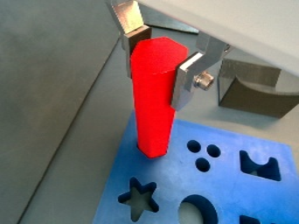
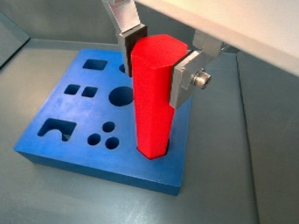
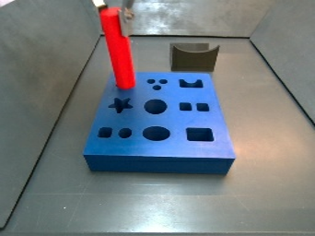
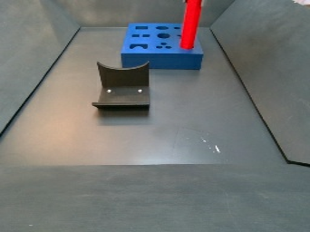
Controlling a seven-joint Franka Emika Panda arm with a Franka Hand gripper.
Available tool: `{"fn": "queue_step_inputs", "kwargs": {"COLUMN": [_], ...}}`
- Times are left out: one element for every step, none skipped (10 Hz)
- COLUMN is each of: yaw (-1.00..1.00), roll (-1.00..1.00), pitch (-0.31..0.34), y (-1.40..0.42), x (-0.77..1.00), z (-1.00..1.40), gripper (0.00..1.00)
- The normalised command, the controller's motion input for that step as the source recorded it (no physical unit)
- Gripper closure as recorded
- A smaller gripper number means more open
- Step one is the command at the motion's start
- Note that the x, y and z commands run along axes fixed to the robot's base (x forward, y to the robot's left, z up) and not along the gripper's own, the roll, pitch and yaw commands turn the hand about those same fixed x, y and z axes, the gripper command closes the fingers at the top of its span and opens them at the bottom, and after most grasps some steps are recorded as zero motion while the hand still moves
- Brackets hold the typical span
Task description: Insert the hexagon object.
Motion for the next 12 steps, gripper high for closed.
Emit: {"fn": "queue_step_inputs", "kwargs": {"yaw": [-0.07, -0.11, -0.04, -0.01, -0.04, -0.04, -0.07, -0.19, -0.28, -0.31, -0.03, 0.00], "roll": [-0.04, -0.11, -0.08, -0.10, -0.07, -0.02, -0.01, 0.00, -0.02, -0.07, -0.06, 0.00], "pitch": [0.064, 0.000, -0.013, -0.043, -0.019, 0.000, -0.014, 0.000, -0.024, -0.134, -0.034, 0.000], "y": [0.01, 0.00, -0.12, -0.12, -0.14, -0.19, -0.29, -0.37, -0.26, -0.11, 0.04, 0.02], "x": [0.22, 0.01, -0.01, -0.06, -0.02, -0.02, 0.00, 0.00, 0.00, 0.00, 0.00, 0.00], "z": [-0.31, -0.38, -0.28, -0.24, -0.21, -0.18, -0.18, -0.20, -0.24, -0.16, 0.00, 0.00], "gripper": [1.00, 1.00, 1.00, 1.00, 1.00, 1.00, 1.00, 1.00, 1.00, 1.00, 1.00, 1.00]}}
